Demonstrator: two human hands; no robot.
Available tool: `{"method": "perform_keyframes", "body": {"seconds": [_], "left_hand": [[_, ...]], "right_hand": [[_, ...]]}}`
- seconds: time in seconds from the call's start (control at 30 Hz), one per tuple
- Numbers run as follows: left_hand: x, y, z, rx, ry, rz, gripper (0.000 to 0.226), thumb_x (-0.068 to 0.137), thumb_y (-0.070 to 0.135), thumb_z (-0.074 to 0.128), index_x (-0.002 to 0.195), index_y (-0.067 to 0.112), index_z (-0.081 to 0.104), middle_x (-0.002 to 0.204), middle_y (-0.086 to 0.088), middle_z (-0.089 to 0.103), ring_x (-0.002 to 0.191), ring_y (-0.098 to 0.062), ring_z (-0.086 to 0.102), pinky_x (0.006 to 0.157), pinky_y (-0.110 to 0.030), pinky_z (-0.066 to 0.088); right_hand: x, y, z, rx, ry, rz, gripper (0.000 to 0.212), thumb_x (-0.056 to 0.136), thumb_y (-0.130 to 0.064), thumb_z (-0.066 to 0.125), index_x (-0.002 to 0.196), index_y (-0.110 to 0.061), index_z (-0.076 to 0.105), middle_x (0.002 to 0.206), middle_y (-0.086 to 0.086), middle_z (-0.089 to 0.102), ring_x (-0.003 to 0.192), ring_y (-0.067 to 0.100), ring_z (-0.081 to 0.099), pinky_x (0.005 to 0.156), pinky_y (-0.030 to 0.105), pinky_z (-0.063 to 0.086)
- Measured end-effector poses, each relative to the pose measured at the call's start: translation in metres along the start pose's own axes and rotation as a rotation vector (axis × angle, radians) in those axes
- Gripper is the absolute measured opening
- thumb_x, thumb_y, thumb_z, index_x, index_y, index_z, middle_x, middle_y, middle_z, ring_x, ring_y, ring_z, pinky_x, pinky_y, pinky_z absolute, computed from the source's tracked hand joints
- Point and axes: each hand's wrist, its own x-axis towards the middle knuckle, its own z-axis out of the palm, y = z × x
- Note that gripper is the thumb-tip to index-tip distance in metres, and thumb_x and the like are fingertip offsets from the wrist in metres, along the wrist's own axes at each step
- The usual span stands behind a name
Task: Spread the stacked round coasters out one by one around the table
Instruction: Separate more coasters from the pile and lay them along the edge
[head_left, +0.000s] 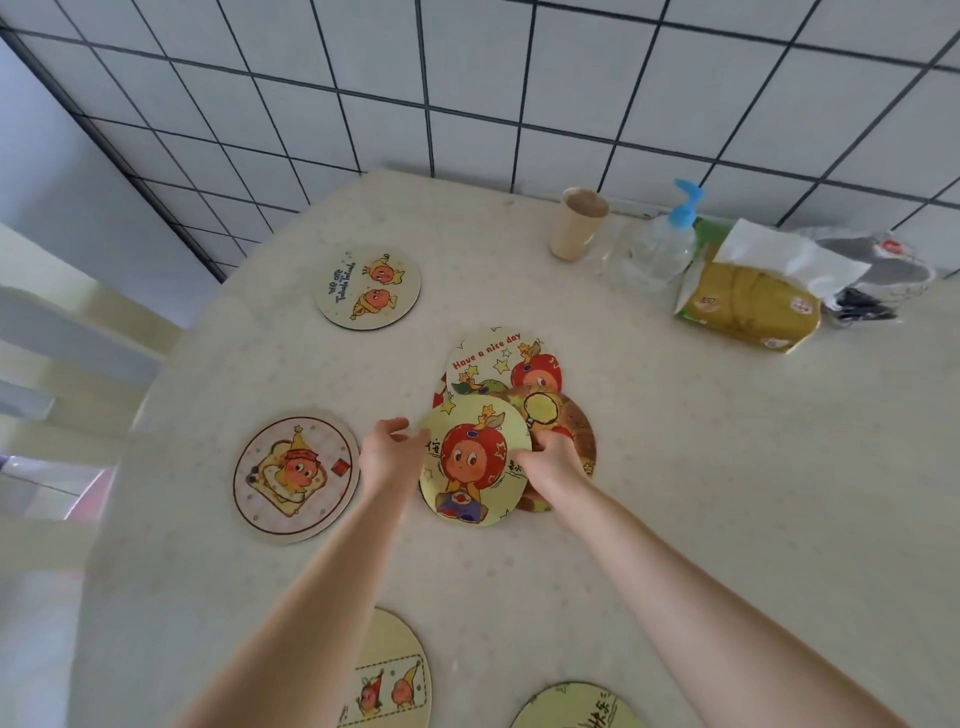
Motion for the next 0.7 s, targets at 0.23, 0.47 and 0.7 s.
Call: {"method": "perform_keyframes", "body": {"seconds": [0.23, 0.47, 0.7], "left_hand": [[-0.023, 0.001, 0.026, -0.075, -0.115, 0.035, 0.017, 0.086, 0.017, 0.065, 0.103, 0.019, 0.062, 0.092, -0.007, 0.064, 0.086, -0.026, 0.066, 0.068, -0.035, 0.056], [-0.050, -0.003, 0.061, -0.003, -0.108, 0.111, 0.013, 0.085, 0.008, 0.064, 0.085, 0.019, 0.057, 0.087, 0.001, 0.063, 0.084, -0.023, 0.062, 0.069, -0.028, 0.052], [-0.058, -0.009, 0.072, 0.093, -0.023, 0.156, 0.027, 0.085, 0.004, 0.064, 0.111, 0.011, 0.059, 0.110, -0.005, 0.048, 0.086, -0.019, 0.055, 0.074, -0.022, 0.041]], "right_hand": [[0.005, -0.007, -0.040, 0.028, 0.052, 0.026, 0.024, 0.087, -0.005, 0.047, 0.076, -0.024, 0.059, 0.081, 0.003, 0.069, 0.073, 0.019, 0.066, 0.062, 0.029, 0.057], [0.022, -0.003, -0.074, -0.046, 0.165, 0.014, 0.022, 0.085, 0.000, 0.048, 0.091, -0.015, 0.062, 0.081, 0.002, 0.066, 0.074, 0.021, 0.064, 0.069, 0.035, 0.056], [0.029, -0.002, -0.072, -0.213, 0.217, -0.041, 0.021, 0.081, 0.001, 0.050, 0.092, -0.015, 0.058, 0.099, 0.011, 0.065, 0.094, 0.029, 0.062, 0.079, 0.042, 0.056]]}}
